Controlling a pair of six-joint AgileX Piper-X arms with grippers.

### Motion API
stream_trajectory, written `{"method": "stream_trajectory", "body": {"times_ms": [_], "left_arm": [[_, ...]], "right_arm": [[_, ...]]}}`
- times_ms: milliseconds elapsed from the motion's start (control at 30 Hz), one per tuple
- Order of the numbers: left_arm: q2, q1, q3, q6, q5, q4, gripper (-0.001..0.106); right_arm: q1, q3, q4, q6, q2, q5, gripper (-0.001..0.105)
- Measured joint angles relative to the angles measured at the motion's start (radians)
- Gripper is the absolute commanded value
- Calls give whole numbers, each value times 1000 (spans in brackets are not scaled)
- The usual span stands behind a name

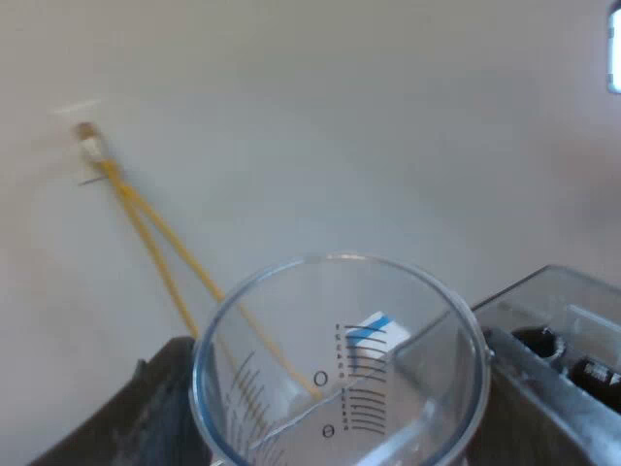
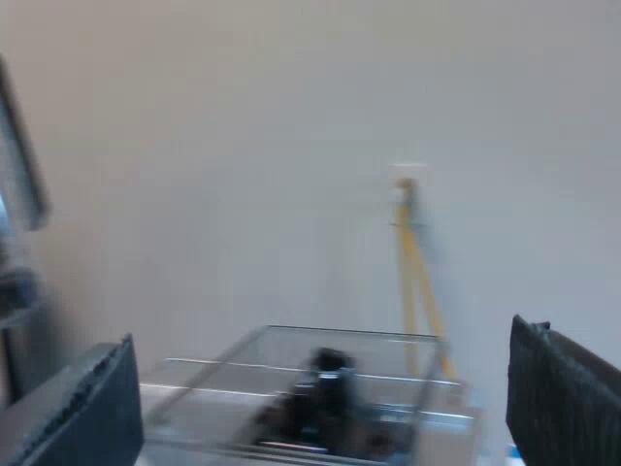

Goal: Pour the beans into the coffee machine

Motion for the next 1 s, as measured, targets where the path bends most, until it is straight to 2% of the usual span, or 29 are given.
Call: {"method": "stream_trajectory", "body": {"times_ms": [267,400,667,700,800,933,967,1000], "left_arm": [[161,-31,-158,0,-4,2,0],[260,-34,-268,0,-6,56,0],[337,-61,-329,6,-6,74,0],[362,-73,-350,73,-6,74,0],[378,-91,-349,208,-6,76,0],[384,-100,-349,263,-6,76,0],[387,-122,-349,433,-6,76,0],[387,-127,-349,451,-6,76,0]], "right_arm": [[-26,0,-2,0,-2,0,78],[-26,0,-2,0,-2,0,78],[-26,0,-2,0,-2,0,78],[-26,0,-2,0,-2,0,78],[-26,0,-2,0,-2,0,78],[-26,0,-2,0,-2,0,78],[-26,0,-2,0,-2,0,78],[-26,0,-2,0,-2,0,78]]}}
